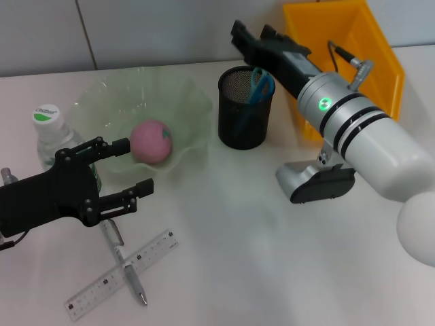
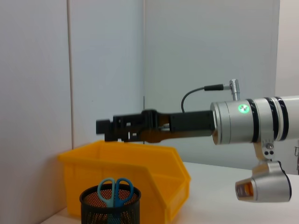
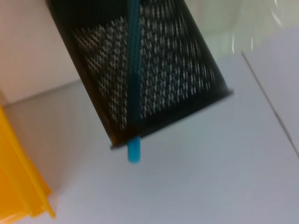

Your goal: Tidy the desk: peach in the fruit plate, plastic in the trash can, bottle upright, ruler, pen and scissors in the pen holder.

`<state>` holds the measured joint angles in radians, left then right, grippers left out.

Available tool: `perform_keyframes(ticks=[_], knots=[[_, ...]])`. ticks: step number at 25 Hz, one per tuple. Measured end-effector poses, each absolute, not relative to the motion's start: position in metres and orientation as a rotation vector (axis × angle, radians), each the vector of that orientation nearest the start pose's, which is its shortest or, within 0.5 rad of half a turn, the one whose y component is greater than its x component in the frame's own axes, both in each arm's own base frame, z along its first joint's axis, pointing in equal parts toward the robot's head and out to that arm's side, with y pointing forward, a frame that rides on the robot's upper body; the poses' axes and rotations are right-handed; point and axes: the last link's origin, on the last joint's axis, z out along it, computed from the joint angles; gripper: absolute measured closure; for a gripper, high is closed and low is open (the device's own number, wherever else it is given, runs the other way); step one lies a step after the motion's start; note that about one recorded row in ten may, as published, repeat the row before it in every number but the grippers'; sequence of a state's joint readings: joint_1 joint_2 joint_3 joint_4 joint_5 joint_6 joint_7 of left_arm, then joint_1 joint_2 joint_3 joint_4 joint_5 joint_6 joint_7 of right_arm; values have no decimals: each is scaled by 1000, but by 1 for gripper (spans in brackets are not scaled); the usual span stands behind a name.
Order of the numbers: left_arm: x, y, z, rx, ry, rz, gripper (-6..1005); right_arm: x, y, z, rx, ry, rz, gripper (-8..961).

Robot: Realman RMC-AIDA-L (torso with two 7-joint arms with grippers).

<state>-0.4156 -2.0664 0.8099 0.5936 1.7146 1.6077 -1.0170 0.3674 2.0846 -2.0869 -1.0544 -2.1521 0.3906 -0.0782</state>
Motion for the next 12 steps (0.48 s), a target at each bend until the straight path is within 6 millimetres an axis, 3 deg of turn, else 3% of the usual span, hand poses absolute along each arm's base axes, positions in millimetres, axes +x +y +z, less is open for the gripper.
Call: perform_keyframes(ticks=[8,12], knots=[[-268,303,1,-2619,-260,-887,227,161,380,-42,-1054,-1585,-1064,295],[-268,302,2,-2613,-256,-891,228,160,383,-31,-1124,-1411,-963,247]])
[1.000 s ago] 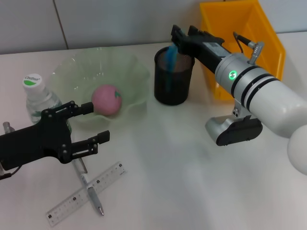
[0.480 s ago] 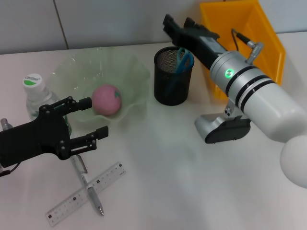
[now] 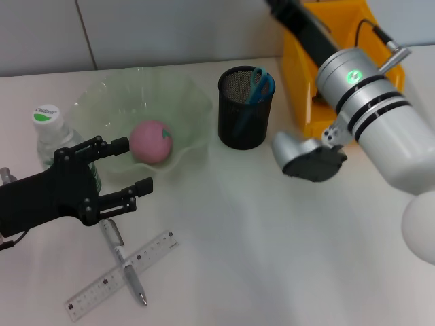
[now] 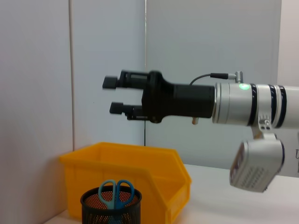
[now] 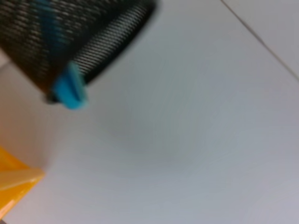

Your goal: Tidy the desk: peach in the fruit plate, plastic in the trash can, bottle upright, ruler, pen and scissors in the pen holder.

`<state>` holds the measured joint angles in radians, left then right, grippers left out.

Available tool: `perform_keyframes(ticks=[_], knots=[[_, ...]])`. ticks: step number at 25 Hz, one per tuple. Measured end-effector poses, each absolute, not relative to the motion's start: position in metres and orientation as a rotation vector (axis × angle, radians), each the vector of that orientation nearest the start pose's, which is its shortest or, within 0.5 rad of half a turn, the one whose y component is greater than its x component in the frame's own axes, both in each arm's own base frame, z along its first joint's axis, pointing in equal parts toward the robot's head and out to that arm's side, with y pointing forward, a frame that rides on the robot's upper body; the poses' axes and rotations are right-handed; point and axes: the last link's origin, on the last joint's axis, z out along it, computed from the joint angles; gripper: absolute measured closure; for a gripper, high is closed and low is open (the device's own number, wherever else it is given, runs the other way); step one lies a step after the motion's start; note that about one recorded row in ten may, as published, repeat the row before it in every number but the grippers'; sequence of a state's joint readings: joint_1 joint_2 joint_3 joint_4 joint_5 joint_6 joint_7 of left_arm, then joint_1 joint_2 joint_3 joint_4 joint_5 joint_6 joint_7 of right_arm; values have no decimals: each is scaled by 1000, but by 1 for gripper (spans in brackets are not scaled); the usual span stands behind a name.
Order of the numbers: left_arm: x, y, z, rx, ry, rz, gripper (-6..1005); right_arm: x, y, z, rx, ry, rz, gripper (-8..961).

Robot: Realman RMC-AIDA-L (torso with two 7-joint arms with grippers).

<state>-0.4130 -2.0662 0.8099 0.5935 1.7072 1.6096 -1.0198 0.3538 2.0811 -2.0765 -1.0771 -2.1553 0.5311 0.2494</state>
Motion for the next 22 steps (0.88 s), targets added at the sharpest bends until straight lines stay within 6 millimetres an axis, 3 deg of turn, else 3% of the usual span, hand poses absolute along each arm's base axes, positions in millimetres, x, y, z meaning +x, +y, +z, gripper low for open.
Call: perform_keyframes(ticks=[3,5,6,7,8,9,12,13,15,18,19,22], knots=[[-268,302,2,-2613,-252,-891,229,157,389,-9,-1173,-1173,-818,249],[-268,302,2,-2613,-251,-891,229,156,391,-2,-1180,-1115,-779,251],[-268,302,2,-2614,-250,-892,230,153,395,13,-1198,-976,-671,251],[-268,302,2,-2614,-250,-892,230,153,395,13,-1198,-976,-671,252],[-268,301,1,-2613,-251,-893,230,150,399,31,-1211,-836,-545,253],[-268,301,1,-2613,-251,-893,231,150,399,31,-1211,-836,-545,253],[-268,302,2,-2612,-259,-896,231,149,403,56,-1229,-621,-339,254],[-268,302,3,-2605,-263,-904,232,150,406,68,-1258,-474,-176,254],[-267,303,3,-2601,-269,-910,232,150,407,71,-1272,-423,-114,255],[-267,303,4,-2600,-280,-915,233,144,412,70,-1378,-197,187,255],[-267,303,4,-2599,-281,-918,233,144,412,70,-1378,-197,187,255],[-267,303,4,-2592,-284,-927,234,133,419,61,-1508,-10,414,256]])
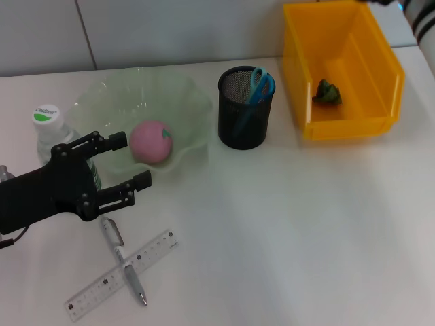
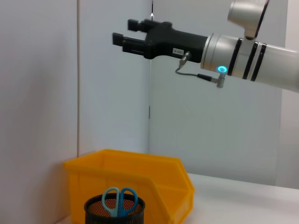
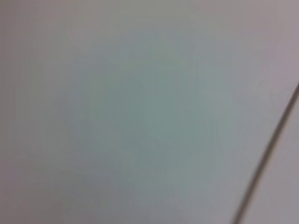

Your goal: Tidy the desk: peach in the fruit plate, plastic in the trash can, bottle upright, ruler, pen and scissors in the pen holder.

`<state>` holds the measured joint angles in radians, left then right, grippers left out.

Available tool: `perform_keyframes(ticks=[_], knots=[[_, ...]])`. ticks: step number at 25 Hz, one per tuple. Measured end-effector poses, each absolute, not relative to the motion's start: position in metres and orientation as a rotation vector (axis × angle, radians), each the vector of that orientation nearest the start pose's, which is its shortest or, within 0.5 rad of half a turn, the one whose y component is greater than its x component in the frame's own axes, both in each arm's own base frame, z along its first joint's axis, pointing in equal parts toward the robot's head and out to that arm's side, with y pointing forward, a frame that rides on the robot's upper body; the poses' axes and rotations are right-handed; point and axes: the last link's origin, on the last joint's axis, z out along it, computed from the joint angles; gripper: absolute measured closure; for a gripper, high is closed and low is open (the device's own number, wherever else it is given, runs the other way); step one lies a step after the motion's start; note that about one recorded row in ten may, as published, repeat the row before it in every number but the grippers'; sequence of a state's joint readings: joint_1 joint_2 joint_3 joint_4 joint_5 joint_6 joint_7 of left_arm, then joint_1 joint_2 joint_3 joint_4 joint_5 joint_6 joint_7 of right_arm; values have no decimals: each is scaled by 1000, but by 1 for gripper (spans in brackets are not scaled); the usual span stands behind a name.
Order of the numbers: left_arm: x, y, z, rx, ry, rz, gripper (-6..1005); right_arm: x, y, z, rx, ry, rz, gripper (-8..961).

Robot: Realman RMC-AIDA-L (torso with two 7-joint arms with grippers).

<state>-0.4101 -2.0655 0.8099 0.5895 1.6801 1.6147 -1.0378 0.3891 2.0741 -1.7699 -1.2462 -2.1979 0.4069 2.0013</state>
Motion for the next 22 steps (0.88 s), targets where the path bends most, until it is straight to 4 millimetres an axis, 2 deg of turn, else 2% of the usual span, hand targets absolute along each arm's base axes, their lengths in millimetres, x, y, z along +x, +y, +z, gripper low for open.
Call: perform_keyframes(ticks=[2,5,7,10,11,12,13,15,16,20,21,22], knots=[[-267,303,4,-2584,-283,-935,235,130,421,60,-1539,38,465,256],[-265,304,5,-2564,-281,-957,236,121,427,59,-1638,201,612,257],[-263,305,9,-2545,-275,-983,236,108,429,53,-1756,375,742,257],[-261,306,13,-2535,-268,-1004,237,103,427,51,-1790,405,764,257],[-260,306,14,-2529,-265,-1012,237,90,421,47,-1850,444,803,258],[-260,306,14,-2529,-265,-1012,238,90,421,47,-1850,444,803,258],[-260,306,15,-2525,-263,-1018,238,78,412,41,-1914,480,835,258],[-260,306,16,-2523,-261,-1024,239,71,408,38,-1942,490,850,258],[-259,305,16,-2523,-258,-1034,239,61,399,33,-2000,522,879,258],[-258,303,17,-2526,-252,-1050,240,58,393,26,-2063,616,919,259],[-258,302,17,-2530,-255,-1060,240,64,393,26,-2077,699,942,259],[-258,302,17,-2530,-255,-1060,240,64,393,26,-2077,699,942,259]])
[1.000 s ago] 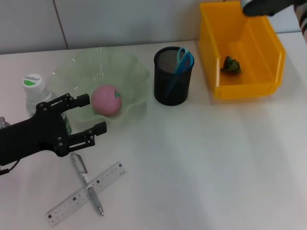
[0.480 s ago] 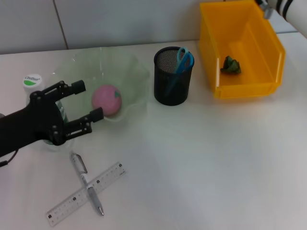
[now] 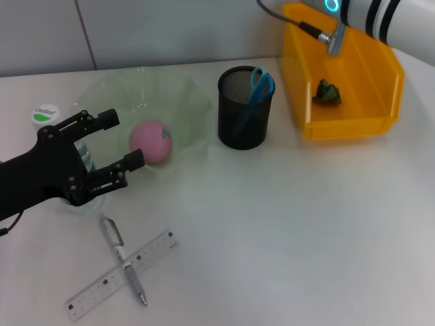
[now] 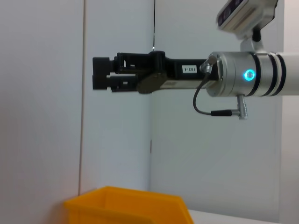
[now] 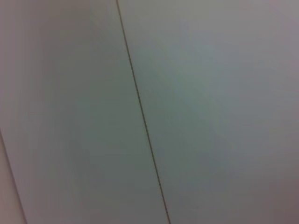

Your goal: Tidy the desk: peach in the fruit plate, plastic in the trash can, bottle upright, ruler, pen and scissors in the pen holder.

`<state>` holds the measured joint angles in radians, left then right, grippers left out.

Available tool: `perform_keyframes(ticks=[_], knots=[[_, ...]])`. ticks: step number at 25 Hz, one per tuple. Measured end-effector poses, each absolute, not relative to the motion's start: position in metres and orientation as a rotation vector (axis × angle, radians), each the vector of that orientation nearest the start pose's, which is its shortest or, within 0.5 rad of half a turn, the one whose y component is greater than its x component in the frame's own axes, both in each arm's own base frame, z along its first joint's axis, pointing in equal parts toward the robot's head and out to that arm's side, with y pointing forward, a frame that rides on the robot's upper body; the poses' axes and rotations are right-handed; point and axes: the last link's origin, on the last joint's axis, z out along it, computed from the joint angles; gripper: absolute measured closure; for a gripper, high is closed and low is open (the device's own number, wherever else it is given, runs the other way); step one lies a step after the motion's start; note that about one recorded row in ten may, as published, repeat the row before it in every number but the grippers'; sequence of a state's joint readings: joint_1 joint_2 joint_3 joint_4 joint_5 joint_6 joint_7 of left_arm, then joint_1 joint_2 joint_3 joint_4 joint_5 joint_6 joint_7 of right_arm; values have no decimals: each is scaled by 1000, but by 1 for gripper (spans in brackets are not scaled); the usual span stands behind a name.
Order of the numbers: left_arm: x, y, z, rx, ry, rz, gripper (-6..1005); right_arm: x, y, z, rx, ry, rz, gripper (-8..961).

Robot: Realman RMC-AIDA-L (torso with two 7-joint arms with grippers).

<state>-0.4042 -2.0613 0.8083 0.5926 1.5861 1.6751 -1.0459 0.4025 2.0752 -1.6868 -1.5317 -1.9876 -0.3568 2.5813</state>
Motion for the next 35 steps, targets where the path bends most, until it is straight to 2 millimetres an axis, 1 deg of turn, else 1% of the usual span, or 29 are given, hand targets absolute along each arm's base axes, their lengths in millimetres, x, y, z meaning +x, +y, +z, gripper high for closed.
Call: perform_keyframes(ticks=[1,3,4,5,8,9,10,11,12,13,14,15,16,17,18,19,20,21,23,24,25,28,29,30,31,32,33,34,35], knots=[[-258,301,17,-2532,-258,-1068,241,72,393,27,-2088,779,956,259],[-258,300,17,-2533,-258,-1071,241,75,393,28,-2101,798,952,260],[-258,299,18,-2532,-267,-1079,242,80,390,29,-2152,813,926,260],[-258,299,18,-2532,-267,-1079,242,80,390,29,-2152,813,926,260],[-259,298,19,-2527,-280,-1090,243,88,382,33,-2240,791,895,261],[-259,297,20,-2521,-288,-1097,243,94,375,38,-2298,755,901,261],[-259,297,20,-2521,-288,-1097,243,94,375,38,-2298,755,901,261],[-259,297,21,-2519,-291,-1102,244,104,368,46,-2349,727,940,261],[-259,297,21,-2519,-291,-1102,244,104,368,46,-2349,727,940,261],[-259,297,21,-2517,-294,-1107,244,109,365,48,-2377,716,965,261],[-259,296,21,-2518,-302,-1113,244,125,359,57,-2410,713,1032,261],[-259,296,21,-2518,-302,-1113,245,125,359,57,-2410,713,1032,261],[-259,297,21,-2519,-307,-1116,245,133,356,60,-2433,716,1055,261],[-258,296,21,-2526,-325,-1121,245,148,348,65,-2487,722,1088,261],[-258,296,21,-2526,-325,-1121,246,148,348,65,-2487,722,1088,261],[-258,297,20,-2532,-334,-1122,246,164,342,69,-2531,740,1100,261],[-258,297,20,-2532,-334,-1122,246,164,342,69,-2531,740,1100,261],[-258,297,20,-2535,-340,-1123,246,180,335,70,-2579,753,1103,261],[-258,297,19,-2539,-353,-1125,247,195,327,69,-2615,748,1103,261],[-258,297,19,-2541,-361,-1125,247,195,327,69,-2615,748,1103,261],[-258,297,19,-2545,-372,-1124,248,205,321,68,-2648,735,1089,261],[-259,296,18,-2554,-397,-1123,248,217,312,63,-2713,726,1028,260],[-259,296,17,-2561,-408,-1120,249,226,308,57,-2756,738,936,260],[-259,296,17,-2561,-408,-1120,249,226,308,57,-2756,738,936,260],[-260,294,16,-2584,-446,-1112,249,230,307,54,-2775,736,886,260],[-260,294,15,-2591,-463,-1112,250,239,304,47,-2806,718,787,260],[-260,294,15,-2591,-463,-1112,250,239,304,47,-2806,718,787,260],[-260,294,15,-2594,-481,-1114,250,246,303,41,-2822,716,720,260],[-260,294,15,-2594,-481,-1114,250,246,303,41,-2822,716,720,260]])
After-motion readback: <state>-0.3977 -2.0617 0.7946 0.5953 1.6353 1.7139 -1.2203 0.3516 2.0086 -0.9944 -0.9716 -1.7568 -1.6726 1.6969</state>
